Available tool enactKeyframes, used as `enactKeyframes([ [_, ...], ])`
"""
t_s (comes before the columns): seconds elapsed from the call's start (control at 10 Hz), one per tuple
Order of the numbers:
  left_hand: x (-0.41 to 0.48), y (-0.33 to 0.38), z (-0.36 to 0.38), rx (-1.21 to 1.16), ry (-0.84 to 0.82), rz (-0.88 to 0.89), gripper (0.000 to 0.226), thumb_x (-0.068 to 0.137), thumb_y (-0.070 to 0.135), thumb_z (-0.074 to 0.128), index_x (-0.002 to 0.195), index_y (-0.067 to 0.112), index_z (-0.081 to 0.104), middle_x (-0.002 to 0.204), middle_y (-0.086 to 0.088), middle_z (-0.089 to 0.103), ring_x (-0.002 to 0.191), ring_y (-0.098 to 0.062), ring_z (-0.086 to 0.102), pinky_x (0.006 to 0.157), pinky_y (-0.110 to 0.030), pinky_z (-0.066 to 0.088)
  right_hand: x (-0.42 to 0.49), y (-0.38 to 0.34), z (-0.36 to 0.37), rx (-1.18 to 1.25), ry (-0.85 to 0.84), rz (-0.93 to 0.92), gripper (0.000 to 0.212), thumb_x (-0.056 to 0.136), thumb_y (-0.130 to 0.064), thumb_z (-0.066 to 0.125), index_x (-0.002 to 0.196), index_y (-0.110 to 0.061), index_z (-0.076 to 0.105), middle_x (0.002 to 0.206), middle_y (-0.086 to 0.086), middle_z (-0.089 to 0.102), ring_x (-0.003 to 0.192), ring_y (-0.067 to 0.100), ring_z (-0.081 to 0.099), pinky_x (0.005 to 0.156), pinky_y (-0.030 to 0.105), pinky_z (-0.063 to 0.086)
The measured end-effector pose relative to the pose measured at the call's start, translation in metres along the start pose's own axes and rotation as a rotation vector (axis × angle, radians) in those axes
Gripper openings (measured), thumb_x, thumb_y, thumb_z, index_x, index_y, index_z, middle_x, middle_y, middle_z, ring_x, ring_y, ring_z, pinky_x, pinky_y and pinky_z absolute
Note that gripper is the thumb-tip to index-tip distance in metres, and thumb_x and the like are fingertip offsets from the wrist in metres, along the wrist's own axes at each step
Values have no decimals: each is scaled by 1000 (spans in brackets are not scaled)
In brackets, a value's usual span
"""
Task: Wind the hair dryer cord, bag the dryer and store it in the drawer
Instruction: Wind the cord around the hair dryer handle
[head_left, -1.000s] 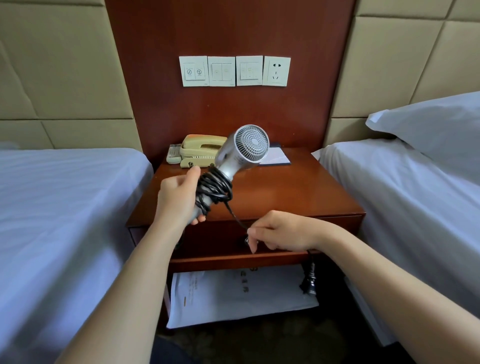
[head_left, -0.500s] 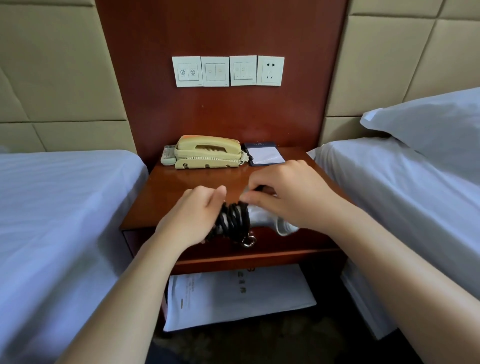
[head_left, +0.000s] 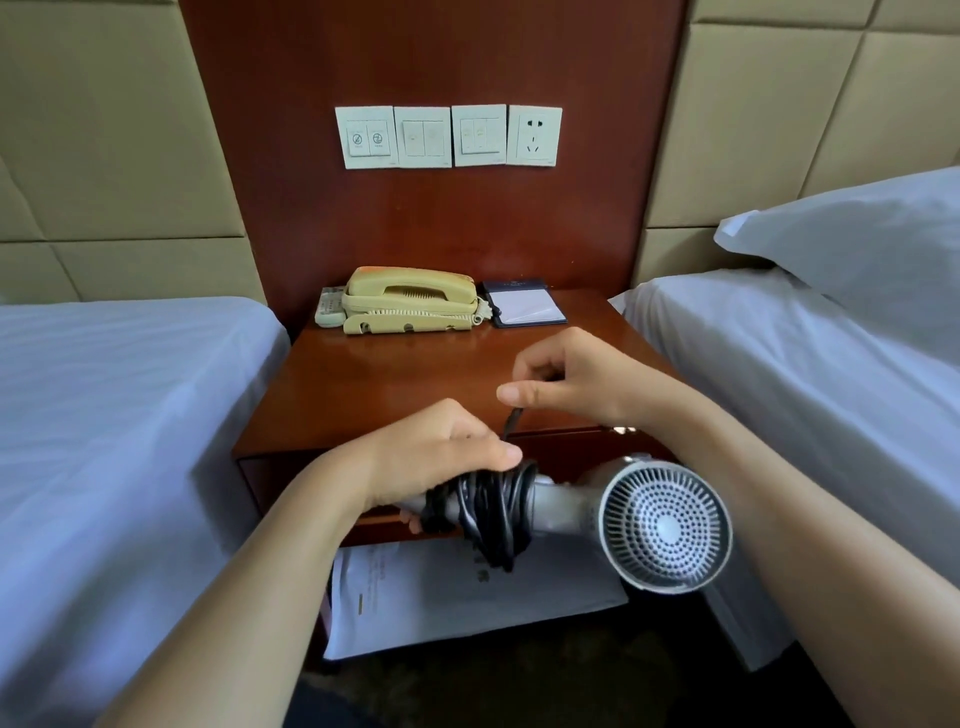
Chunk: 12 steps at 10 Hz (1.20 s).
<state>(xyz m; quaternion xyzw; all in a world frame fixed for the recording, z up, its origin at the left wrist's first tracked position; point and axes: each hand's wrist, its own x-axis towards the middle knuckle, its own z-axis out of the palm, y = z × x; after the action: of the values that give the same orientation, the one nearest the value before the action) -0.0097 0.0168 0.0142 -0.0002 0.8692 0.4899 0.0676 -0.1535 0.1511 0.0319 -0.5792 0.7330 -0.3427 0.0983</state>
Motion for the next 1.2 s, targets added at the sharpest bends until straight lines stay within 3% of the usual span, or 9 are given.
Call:
enactKeyframes([
  [0.1, 1, 3, -3, -117, 39, 94, 35, 71, 46, 55, 53, 17, 48, 53, -6, 38, 48, -25, 33, 48, -39, 30, 2, 14, 4, 353, -153, 82, 31, 90, -26, 53, 66, -7, 54, 47, -7, 43, 40, 5, 36, 44, 14, 31],
  [0.2, 3, -2, -9, -262, 191, 127, 41, 74, 44, 51, 58, 6, 54, 57, -11, 41, 49, -24, 38, 52, -40, 37, 5, 23, 11, 672, -70, 215, 37, 97, 5, 28, 69, -10, 47, 56, -8, 52, 37, 1, 47, 45, 10, 38],
  [0.3, 9, -4, -9, -608, 501, 64, 45, 92, 30, 37, 59, 6, 56, 42, -4, 54, 38, -16, 54, 53, -26, 42, -1, 9, 24, 874, 152, 310, 31, 97, -2, 32, 72, -14, 45, 55, -7, 48, 43, 3, 42, 47, 14, 34],
  [0.4, 18, -12, -14, -771, 654, 96, 30, 99, 23, 34, 75, 16, 52, 41, 9, 61, 37, -3, 59, 45, -18, 48, 3, 1, 29, 710, 158, 123, 21, 98, -8, 42, 82, -10, 55, 59, 2, 48, 45, 12, 40, 43, 21, 35],
  [0.5, 20, -10, -19, -927, 560, 95, 42, 96, 32, 26, 79, 5, 53, 45, -7, 58, 29, -16, 50, 31, -15, 38, 0, -6, 28, 527, 290, 90, 11, 95, -5, 45, 94, -9, 56, 67, 6, 56, 45, 16, 48, 44, 24, 42],
  [0.7, 32, -17, -12, -1062, 476, 0, 59, 90, 38, 21, 67, 1, 61, 53, -10, 51, 27, -16, 35, 34, -13, 26, -7, -11, 38, 553, 286, 89, 11, 93, -3, 49, 92, -13, 55, 88, 17, 61, 56, 18, 62, 51, 27, 53],
  [0.8, 38, -23, -6, -1129, 532, -85, 44, 87, 32, 23, 73, 3, 53, 62, -10, 41, 28, -16, 37, 32, -12, 29, -5, -4, 44, 449, 271, 75, 11, 92, -7, 52, 89, -18, 56, 82, 11, 65, 61, 21, 65, 56, 33, 54],
  [1.0, 55, -31, 1, -1082, 614, -184, 39, 89, 29, 28, 70, 3, 51, 49, -7, 45, 30, -15, 38, 31, -14, 29, 1, 21, 62, 242, 440, 66, 6, 90, -15, 55, 85, -17, 56, 60, -6, 58, 49, 9, 56, 53, 25, 48],
  [1.2, 76, -43, 1, -939, 647, -181, 45, 90, 46, 49, 96, 3, 59, 58, -8, 49, 34, -14, 42, 32, -16, 32, 18, 43, 70, 395, 556, 72, 4, 93, -11, 52, 96, -12, 52, 61, 2, 60, 50, 15, 57, 50, 24, 48],
])
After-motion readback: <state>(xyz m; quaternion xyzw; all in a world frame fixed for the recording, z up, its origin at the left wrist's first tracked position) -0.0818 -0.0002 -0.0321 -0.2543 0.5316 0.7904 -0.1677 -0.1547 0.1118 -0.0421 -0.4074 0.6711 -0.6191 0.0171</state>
